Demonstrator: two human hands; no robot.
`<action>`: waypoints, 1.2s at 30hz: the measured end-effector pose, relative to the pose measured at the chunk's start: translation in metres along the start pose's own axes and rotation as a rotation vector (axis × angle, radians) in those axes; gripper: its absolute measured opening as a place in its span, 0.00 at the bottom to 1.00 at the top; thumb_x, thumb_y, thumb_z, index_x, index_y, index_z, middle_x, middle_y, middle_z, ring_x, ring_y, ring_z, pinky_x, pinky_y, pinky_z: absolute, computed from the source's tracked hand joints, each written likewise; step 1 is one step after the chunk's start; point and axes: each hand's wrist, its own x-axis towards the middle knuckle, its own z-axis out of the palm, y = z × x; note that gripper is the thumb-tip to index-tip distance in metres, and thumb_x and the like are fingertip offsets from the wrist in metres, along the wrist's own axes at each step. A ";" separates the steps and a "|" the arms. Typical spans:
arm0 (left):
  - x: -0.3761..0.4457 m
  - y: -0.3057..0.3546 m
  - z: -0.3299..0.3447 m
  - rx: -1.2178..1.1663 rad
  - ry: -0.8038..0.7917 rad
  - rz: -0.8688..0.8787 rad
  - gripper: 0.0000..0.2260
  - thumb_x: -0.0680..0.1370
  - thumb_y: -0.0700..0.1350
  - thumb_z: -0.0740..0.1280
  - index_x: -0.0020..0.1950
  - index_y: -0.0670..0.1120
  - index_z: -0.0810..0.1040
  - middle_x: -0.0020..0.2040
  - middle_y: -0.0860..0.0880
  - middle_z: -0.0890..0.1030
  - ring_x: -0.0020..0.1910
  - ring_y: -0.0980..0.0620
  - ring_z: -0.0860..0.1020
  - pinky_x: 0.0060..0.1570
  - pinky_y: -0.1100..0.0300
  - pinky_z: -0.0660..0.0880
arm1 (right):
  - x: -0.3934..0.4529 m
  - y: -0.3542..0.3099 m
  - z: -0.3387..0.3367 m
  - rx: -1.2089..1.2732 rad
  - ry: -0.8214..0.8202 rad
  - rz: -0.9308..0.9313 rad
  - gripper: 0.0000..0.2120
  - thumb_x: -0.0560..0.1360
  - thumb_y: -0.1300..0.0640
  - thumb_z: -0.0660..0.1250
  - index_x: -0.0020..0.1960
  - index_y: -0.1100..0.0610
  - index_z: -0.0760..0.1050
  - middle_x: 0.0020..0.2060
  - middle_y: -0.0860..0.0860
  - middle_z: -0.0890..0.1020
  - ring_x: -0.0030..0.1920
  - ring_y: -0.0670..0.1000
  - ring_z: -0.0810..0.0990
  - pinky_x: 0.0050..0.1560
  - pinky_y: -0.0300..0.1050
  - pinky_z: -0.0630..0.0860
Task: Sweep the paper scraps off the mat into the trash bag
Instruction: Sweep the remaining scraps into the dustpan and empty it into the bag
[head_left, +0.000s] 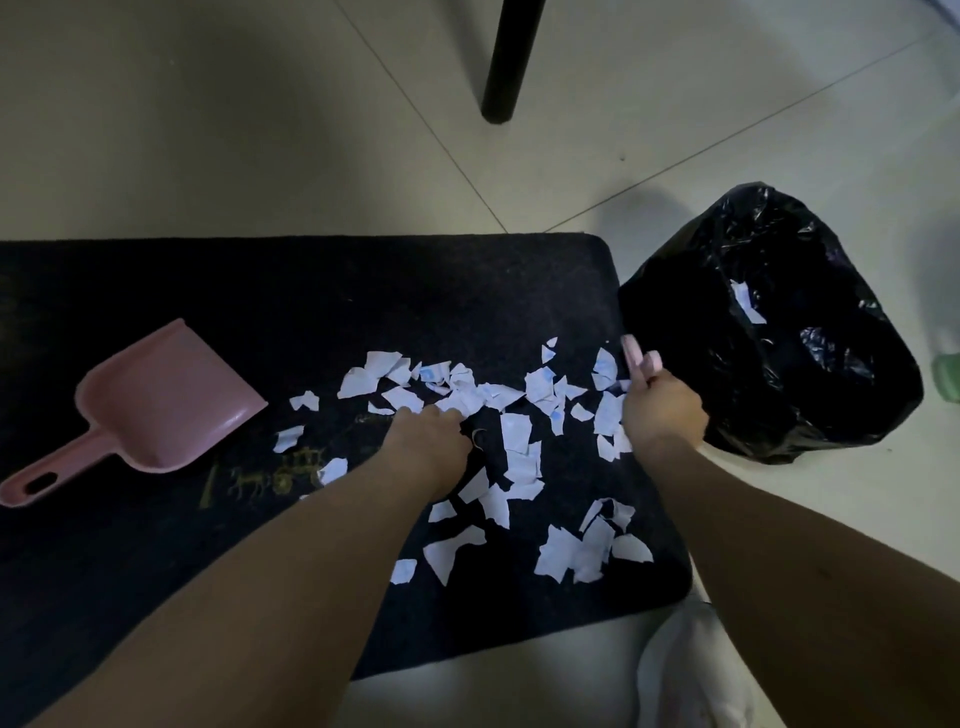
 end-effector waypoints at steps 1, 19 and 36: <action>0.001 0.000 -0.001 -0.003 0.006 0.004 0.21 0.77 0.41 0.62 0.70 0.51 0.70 0.73 0.47 0.62 0.70 0.45 0.64 0.66 0.47 0.66 | -0.005 -0.005 0.005 -0.003 -0.006 -0.017 0.20 0.82 0.48 0.52 0.51 0.60 0.77 0.35 0.53 0.77 0.35 0.53 0.75 0.36 0.41 0.68; 0.008 -0.006 -0.010 -0.088 0.055 -0.027 0.21 0.77 0.39 0.60 0.69 0.51 0.70 0.67 0.47 0.66 0.65 0.45 0.67 0.59 0.50 0.69 | -0.028 -0.051 0.000 0.123 0.025 -0.186 0.18 0.81 0.49 0.54 0.52 0.59 0.79 0.44 0.58 0.82 0.46 0.61 0.80 0.47 0.47 0.70; -0.001 0.023 -0.047 0.022 0.032 0.014 0.21 0.77 0.37 0.59 0.70 0.46 0.69 0.66 0.45 0.68 0.65 0.43 0.70 0.60 0.49 0.69 | -0.080 -0.028 0.005 0.155 0.038 -0.208 0.18 0.82 0.50 0.53 0.52 0.60 0.77 0.44 0.55 0.82 0.44 0.56 0.80 0.39 0.43 0.64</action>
